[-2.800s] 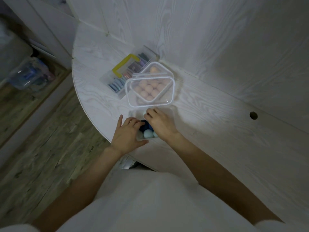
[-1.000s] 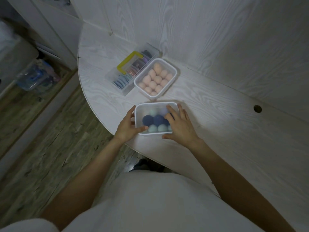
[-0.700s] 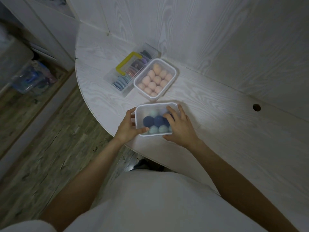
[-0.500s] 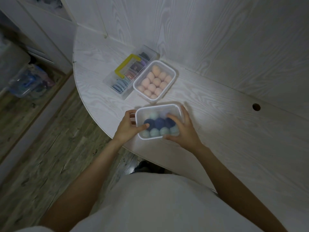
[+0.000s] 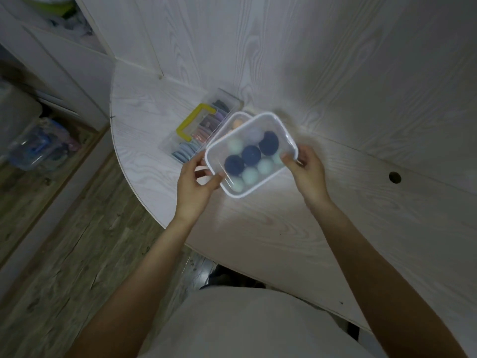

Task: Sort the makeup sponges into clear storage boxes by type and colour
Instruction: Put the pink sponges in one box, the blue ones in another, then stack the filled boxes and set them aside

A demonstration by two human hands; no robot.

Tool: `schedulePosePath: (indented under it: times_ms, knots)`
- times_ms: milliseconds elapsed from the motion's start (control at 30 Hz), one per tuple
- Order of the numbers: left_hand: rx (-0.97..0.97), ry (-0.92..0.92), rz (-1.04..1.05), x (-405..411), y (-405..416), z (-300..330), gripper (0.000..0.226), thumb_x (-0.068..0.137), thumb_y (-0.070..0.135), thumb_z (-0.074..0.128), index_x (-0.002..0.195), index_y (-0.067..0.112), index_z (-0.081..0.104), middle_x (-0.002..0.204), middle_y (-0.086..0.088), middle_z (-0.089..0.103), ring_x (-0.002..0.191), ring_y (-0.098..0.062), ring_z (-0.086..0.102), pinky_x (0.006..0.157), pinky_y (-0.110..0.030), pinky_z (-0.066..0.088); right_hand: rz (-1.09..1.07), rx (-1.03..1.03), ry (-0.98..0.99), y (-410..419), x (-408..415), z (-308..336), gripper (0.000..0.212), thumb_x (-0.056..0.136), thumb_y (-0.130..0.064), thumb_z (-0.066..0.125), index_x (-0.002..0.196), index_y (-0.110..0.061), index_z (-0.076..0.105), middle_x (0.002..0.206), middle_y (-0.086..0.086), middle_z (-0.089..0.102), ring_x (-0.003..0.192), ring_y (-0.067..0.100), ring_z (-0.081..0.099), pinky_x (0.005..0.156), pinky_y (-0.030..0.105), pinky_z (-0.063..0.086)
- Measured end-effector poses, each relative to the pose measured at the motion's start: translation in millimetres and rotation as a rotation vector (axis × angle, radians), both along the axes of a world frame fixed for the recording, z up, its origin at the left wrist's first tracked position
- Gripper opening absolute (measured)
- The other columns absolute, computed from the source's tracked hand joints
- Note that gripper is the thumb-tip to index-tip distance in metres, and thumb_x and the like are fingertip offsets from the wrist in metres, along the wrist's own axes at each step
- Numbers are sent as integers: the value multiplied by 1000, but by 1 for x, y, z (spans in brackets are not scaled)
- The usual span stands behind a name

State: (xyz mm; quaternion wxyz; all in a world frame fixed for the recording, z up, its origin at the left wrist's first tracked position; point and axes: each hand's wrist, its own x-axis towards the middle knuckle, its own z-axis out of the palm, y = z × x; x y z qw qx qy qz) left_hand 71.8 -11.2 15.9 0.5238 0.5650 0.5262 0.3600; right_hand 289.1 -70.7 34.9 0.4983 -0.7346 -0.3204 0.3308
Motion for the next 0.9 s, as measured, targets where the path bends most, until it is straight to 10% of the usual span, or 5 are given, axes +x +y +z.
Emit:
schedulePosePath:
  times_ms: [267, 500, 900]
  knots:
    - [-116, -141, 28, 20, 39, -7, 46, 84, 18, 69, 121, 34, 48, 110, 13, 57, 104, -12, 57, 86, -32, 52, 162, -218, -44, 103, 23, -17, 23, 92, -25, 54, 113, -15, 50, 102, -1, 52, 92, 15, 49, 71, 22, 39]
    - [-607, -245, 76, 28, 44, -15, 71, 88, 41, 58, 145, 28, 18, 136, -2, 44, 114, -23, 52, 93, -44, 46, 209, -255, 225, 112, 30, -26, 40, 94, -38, 49, 131, -34, 36, 124, -4, 48, 109, 20, 50, 89, 40, 44]
    - [-433, -230, -34, 75, 8, -11, 38, 90, 21, 57, 125, 27, 43, 125, -10, 55, 110, -26, 59, 74, -31, 53, -31, -86, 222, 2, 49, -20, 35, 91, -41, 54, 122, -41, 36, 123, -1, 49, 105, 18, 56, 76, 32, 52]
